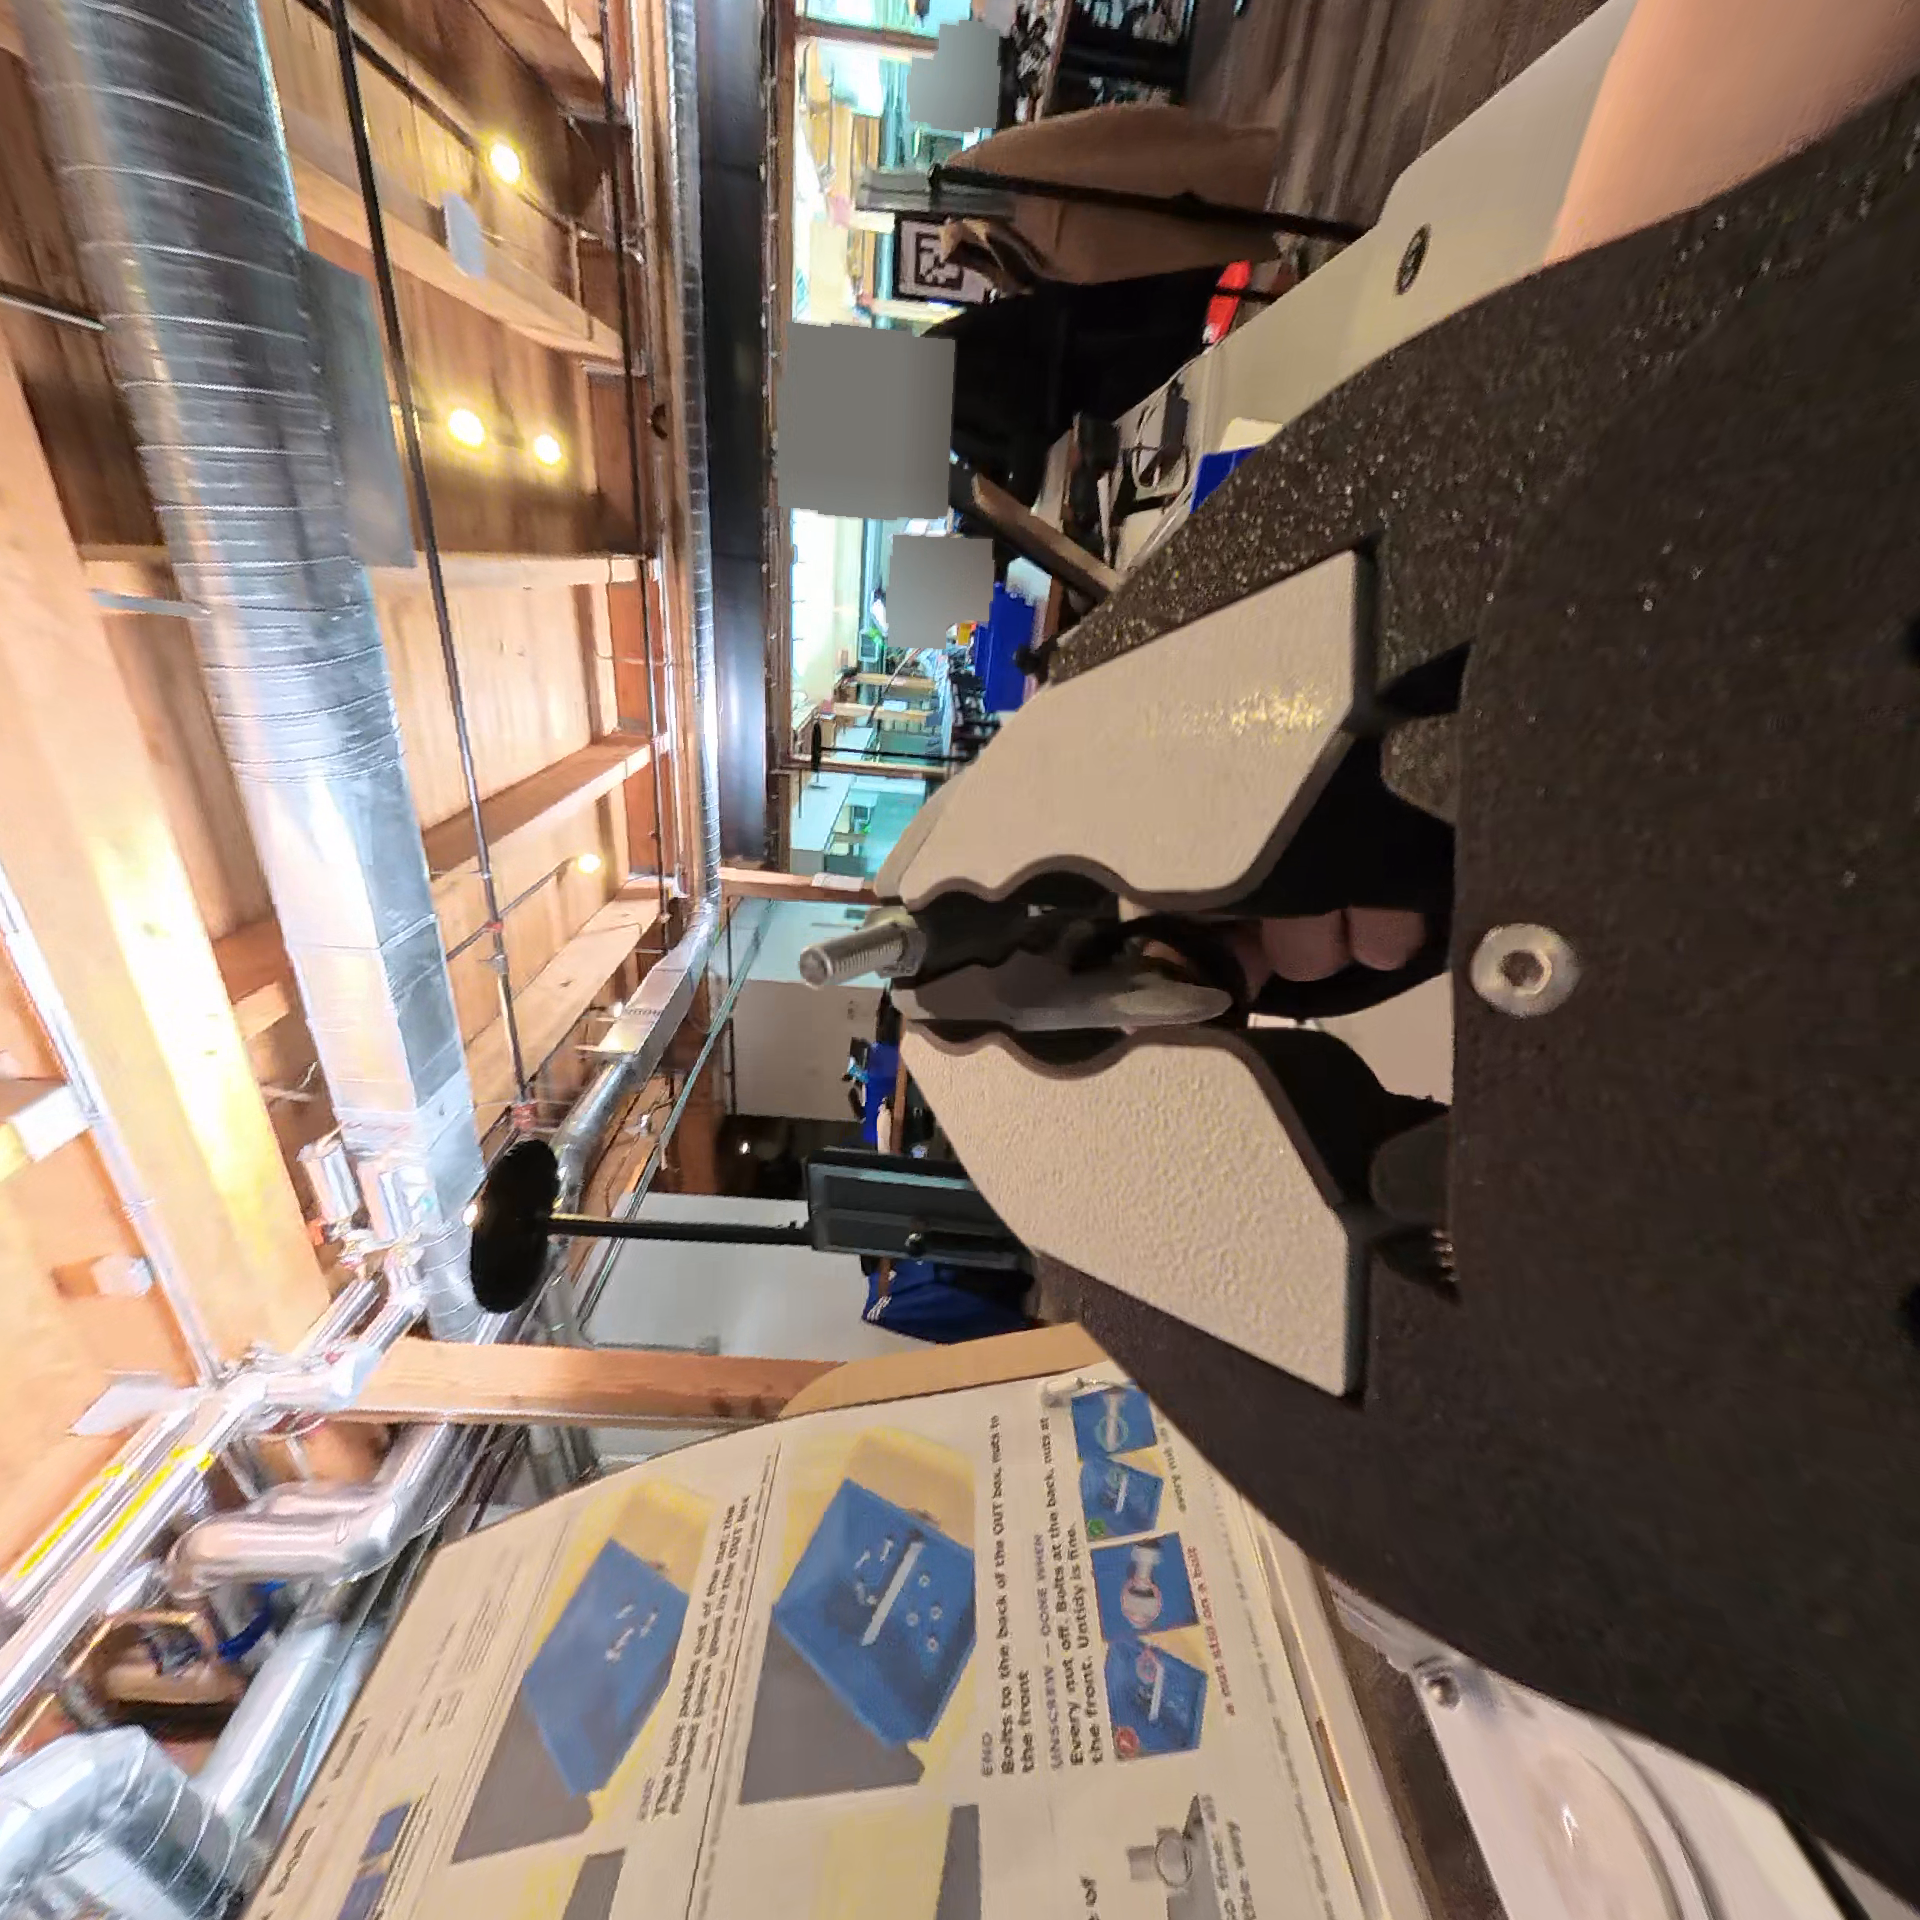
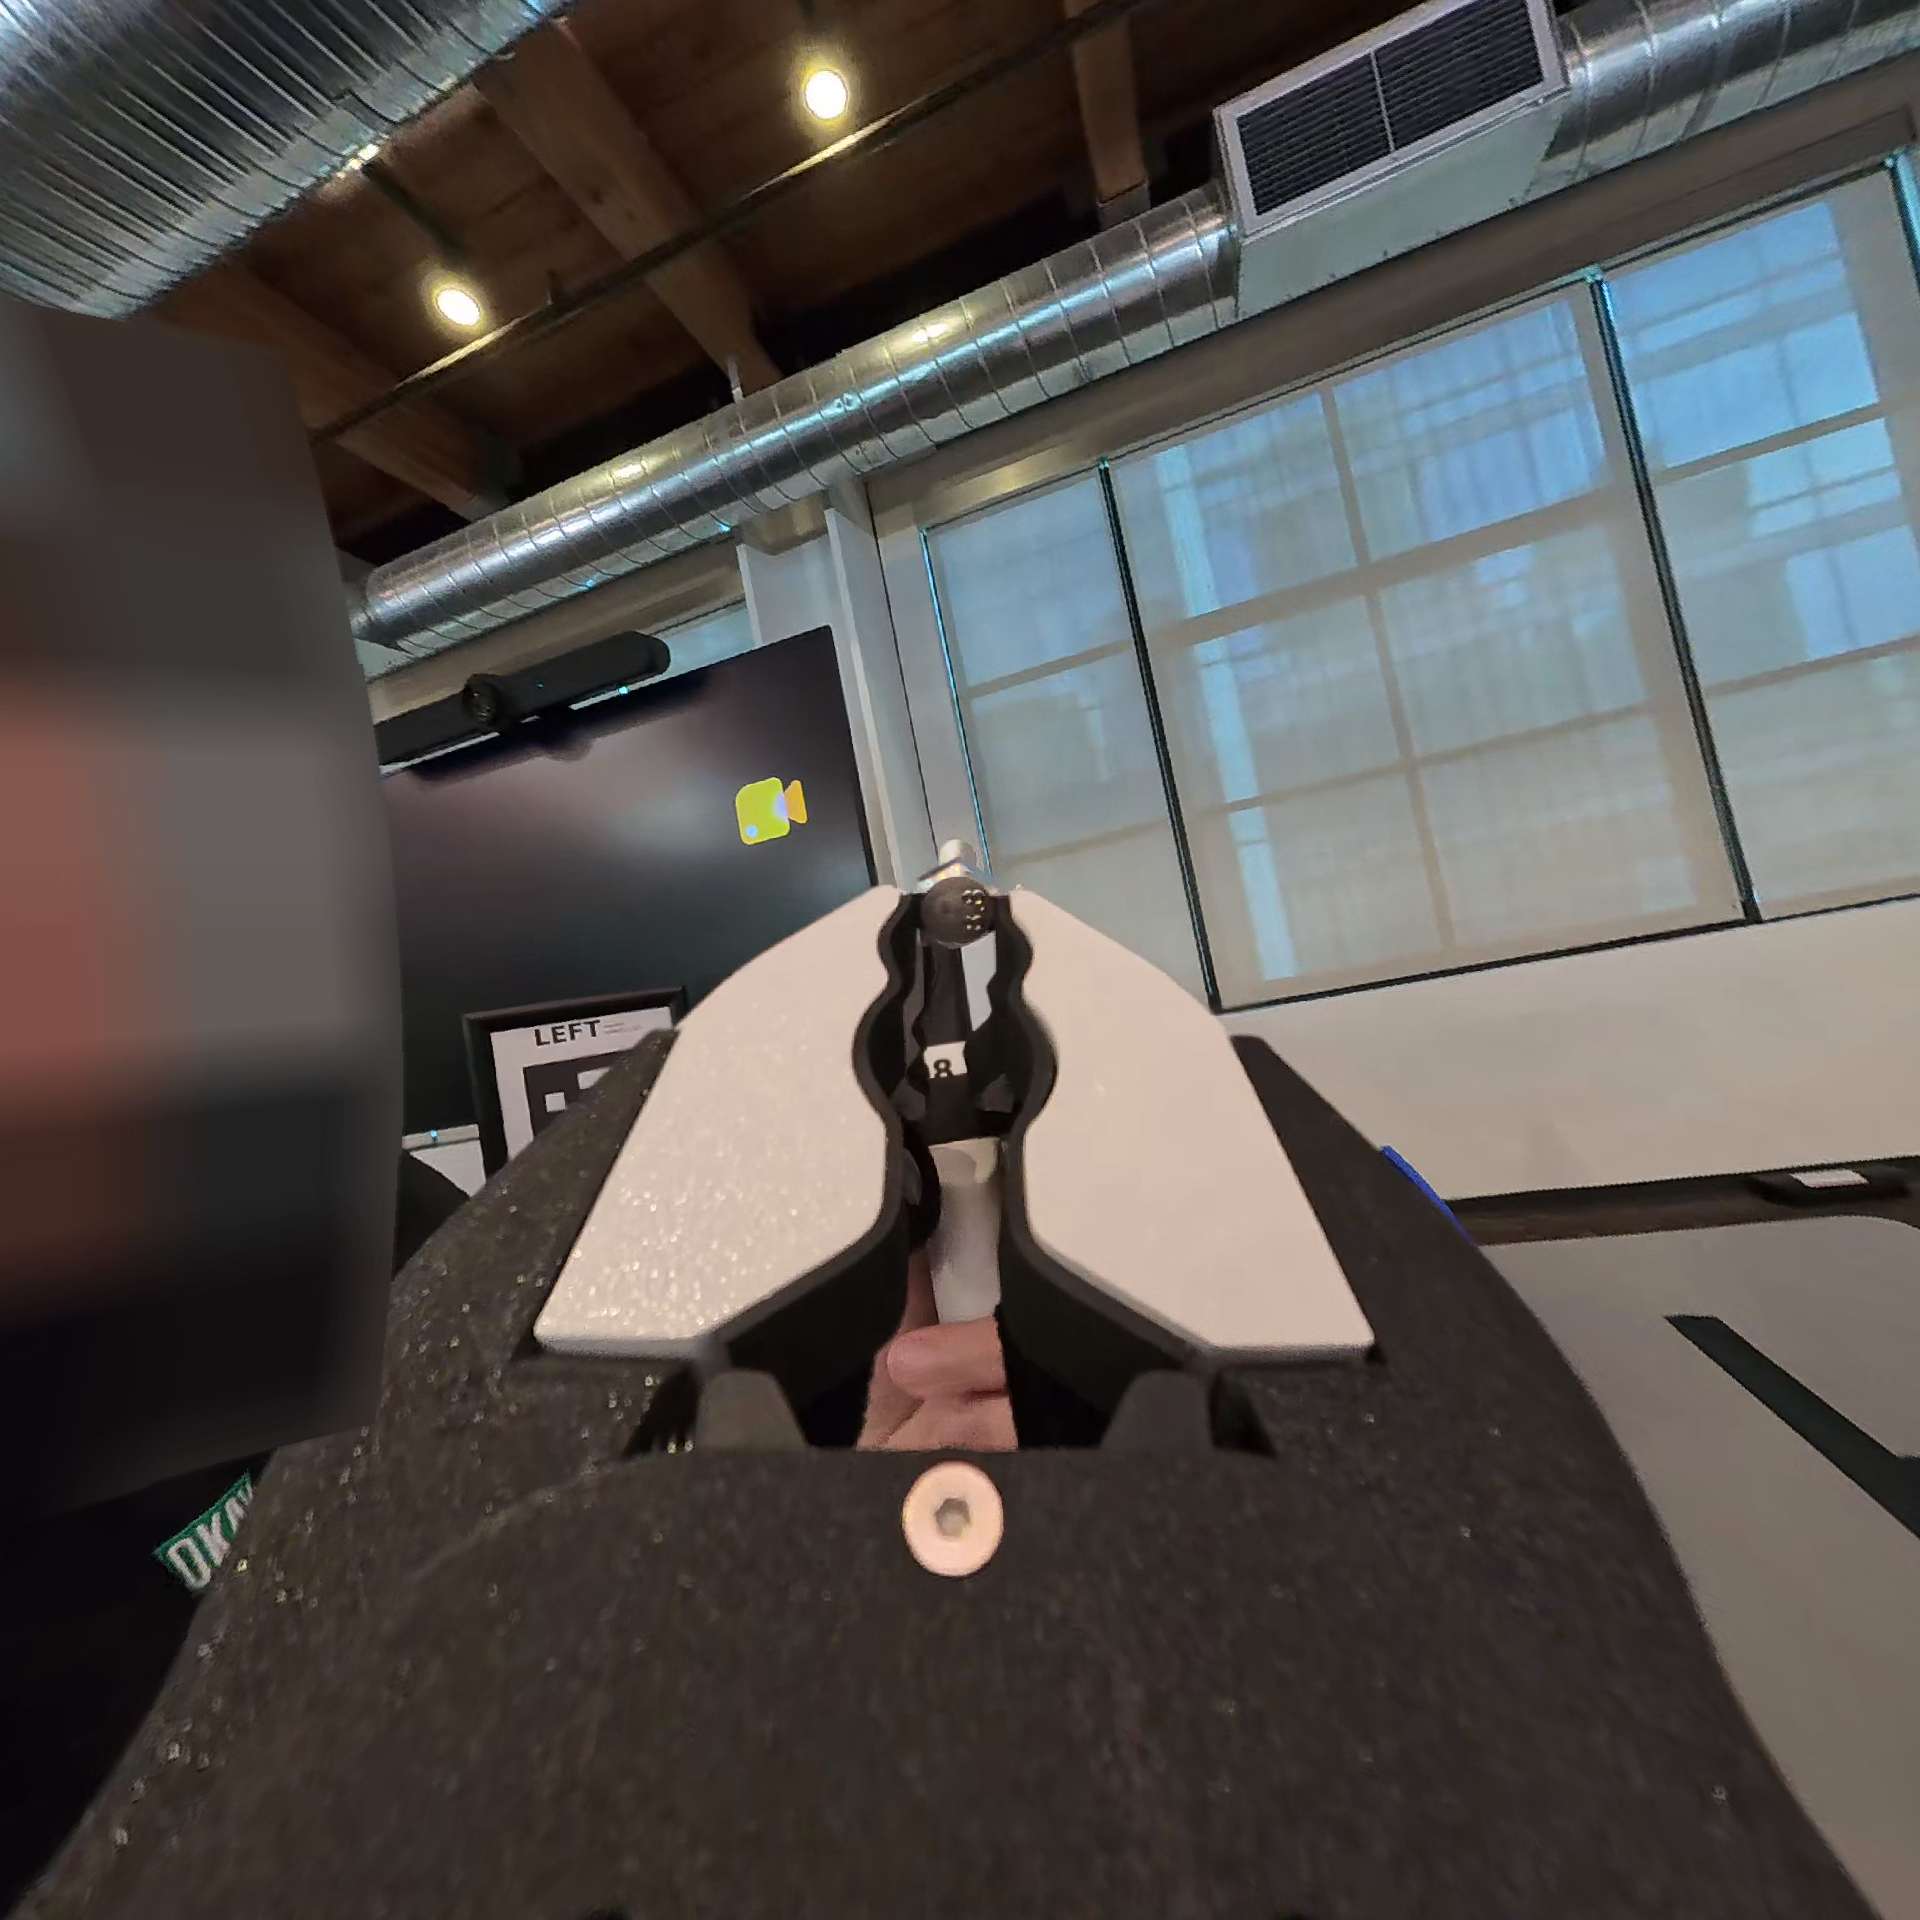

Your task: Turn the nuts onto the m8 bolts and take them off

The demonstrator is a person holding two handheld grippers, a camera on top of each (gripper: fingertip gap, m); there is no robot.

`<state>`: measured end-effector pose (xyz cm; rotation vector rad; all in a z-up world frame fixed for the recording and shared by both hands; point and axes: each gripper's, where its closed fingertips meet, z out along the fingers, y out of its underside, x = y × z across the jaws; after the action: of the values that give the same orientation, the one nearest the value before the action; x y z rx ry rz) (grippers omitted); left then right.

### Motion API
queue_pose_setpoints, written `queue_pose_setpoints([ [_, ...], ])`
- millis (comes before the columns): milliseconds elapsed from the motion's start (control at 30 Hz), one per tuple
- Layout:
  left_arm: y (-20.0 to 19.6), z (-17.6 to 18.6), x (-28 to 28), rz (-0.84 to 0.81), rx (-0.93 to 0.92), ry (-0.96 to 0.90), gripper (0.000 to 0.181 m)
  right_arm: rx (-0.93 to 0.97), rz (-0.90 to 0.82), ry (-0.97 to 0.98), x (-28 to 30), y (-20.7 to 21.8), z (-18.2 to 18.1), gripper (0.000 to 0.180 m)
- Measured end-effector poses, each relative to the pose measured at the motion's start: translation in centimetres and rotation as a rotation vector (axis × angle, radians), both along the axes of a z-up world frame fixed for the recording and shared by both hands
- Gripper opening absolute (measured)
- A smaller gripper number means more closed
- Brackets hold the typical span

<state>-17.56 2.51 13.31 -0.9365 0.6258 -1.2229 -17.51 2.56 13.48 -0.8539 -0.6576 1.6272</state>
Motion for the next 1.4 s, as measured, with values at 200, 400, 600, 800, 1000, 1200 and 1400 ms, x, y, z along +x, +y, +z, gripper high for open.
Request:
queue_pose_setpoints([
  [200,-0.6,0.9,-0.6,-0.038,-0.025,-0.071,0.019,0.016,0.029,0.035,-0.7,-0.5,0.1,0.013],
  [400,-0.9,1.3,-1.0,-0.06,-0.032,-0.104,0.018,0.021,0.04,0.051,-1.2,-0.7,0.0,0.013],
  [600,-0.9,1.3,-1.1,-0.069,-0.033,-0.127,0.012,0.011,0.067,0.095,-1.7,-1.0,0.2,0.013],
  [800,-1.0,1.4,-1.4,-0.054,-0.021,-0.148,0.011,0.026,0.037,0.102,-2.3,-1.1,0.1,0.013],
  [1000,-1.0,1.5,-1.7,-0.046,-0.023,-0.182,0.012,0.009,0.019,0.156,-2.5,-1.1,0.2,0.013],
  [1200,-0.9,1.4,-1.8,-0.044,-0.029,-0.192,0.008,-0.004,-0.002,0.173,-2.5,-0.9,0.1,0.013],
  [1400,-0.5,1.3,-2.0,-0.017,-0.037,-0.207,0.008,-0.031,-0.02,0.201,-2.7,-0.6,0.0,0.013],
])
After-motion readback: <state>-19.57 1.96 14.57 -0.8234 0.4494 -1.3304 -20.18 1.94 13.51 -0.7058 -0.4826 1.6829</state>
